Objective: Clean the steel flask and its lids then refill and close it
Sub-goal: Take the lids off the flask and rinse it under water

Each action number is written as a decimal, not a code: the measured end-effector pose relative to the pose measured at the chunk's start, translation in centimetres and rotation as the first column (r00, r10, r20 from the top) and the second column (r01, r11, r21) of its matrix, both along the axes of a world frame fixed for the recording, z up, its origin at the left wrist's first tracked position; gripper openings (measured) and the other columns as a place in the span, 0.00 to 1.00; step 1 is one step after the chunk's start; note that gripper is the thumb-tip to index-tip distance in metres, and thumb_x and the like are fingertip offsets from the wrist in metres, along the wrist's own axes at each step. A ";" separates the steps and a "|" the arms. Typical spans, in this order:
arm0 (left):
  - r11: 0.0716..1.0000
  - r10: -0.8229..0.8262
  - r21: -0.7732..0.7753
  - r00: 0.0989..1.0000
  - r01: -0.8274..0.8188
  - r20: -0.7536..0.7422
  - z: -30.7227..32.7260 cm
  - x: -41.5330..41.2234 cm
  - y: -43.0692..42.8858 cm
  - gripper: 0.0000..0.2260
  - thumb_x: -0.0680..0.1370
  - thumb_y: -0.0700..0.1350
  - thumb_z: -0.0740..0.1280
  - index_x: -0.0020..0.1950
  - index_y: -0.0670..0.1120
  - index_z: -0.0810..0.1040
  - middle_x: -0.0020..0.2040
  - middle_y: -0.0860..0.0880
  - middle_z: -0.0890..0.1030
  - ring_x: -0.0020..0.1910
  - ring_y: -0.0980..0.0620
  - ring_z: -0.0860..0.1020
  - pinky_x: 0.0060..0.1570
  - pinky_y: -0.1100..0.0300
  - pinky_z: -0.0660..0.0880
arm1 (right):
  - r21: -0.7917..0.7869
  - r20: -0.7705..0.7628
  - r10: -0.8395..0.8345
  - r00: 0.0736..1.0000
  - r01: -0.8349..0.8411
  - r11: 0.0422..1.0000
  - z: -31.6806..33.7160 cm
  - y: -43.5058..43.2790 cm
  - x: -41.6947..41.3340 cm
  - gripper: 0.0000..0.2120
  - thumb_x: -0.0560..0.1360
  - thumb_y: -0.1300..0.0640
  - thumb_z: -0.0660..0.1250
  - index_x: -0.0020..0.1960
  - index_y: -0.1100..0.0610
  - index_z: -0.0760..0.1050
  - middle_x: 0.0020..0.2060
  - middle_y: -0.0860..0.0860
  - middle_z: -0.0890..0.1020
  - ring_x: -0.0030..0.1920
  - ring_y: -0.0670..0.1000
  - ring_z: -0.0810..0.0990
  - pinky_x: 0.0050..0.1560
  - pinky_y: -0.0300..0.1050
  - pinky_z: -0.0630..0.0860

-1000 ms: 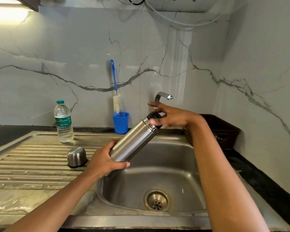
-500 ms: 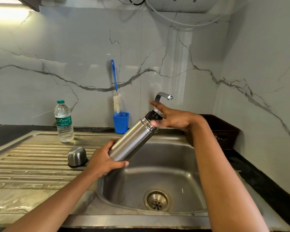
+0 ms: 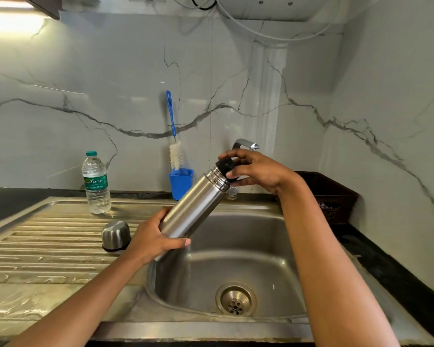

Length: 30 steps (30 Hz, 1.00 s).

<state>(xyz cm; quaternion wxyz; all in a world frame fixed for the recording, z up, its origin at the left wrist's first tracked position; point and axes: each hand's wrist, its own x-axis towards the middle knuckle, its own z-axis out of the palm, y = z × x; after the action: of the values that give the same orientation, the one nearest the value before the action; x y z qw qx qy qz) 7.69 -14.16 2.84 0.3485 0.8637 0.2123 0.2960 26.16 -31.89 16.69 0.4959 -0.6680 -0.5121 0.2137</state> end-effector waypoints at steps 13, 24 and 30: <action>0.973 0.039 -0.229 0.981 0.006 0.188 0.2 -0.4 0.7 0.40 0.49 0.61 0.75 0.59 0.54 0.71 0.50 0.54 0.80 0.46 0.54 0.80 0.40 0.62 0.75 | 0.206 -0.179 -0.174 0.968 0.210 0.956 0.1 1.0 0.2 0.18 0.71 0.68 0.68 0.59 0.54 0.75 0.52 0.51 0.77 0.54 0.52 0.78 0.51 0.44 0.80; 0.918 0.190 -0.395 0.906 -0.028 0.379 2.5 -4.0 3.8 0.35 0.59 0.45 0.80 0.63 0.49 0.71 0.52 0.47 0.80 0.49 0.47 0.80 0.53 0.47 0.78 | -0.096 0.177 -0.248 0.953 0.267 0.959 -3.8 5.7 -2.0 0.19 0.73 0.56 0.70 0.62 0.52 0.72 0.55 0.53 0.76 0.53 0.54 0.77 0.47 0.45 0.81; 0.911 0.264 -0.398 0.891 -0.105 0.368 1.9 -9.4 7.0 0.37 0.51 0.51 0.80 0.58 0.52 0.72 0.48 0.51 0.80 0.45 0.52 0.80 0.46 0.57 0.77 | -0.157 0.238 -0.109 0.965 0.149 0.976 -6.3 8.8 -5.6 0.22 0.69 0.56 0.74 0.60 0.55 0.71 0.55 0.54 0.78 0.50 0.52 0.79 0.47 0.44 0.81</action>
<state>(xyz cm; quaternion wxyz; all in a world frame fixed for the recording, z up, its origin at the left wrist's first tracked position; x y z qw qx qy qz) -1.75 -7.21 4.69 0.5105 0.6758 0.2675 0.4595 20.51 -23.05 10.41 0.3864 -0.7610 -0.5002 0.1464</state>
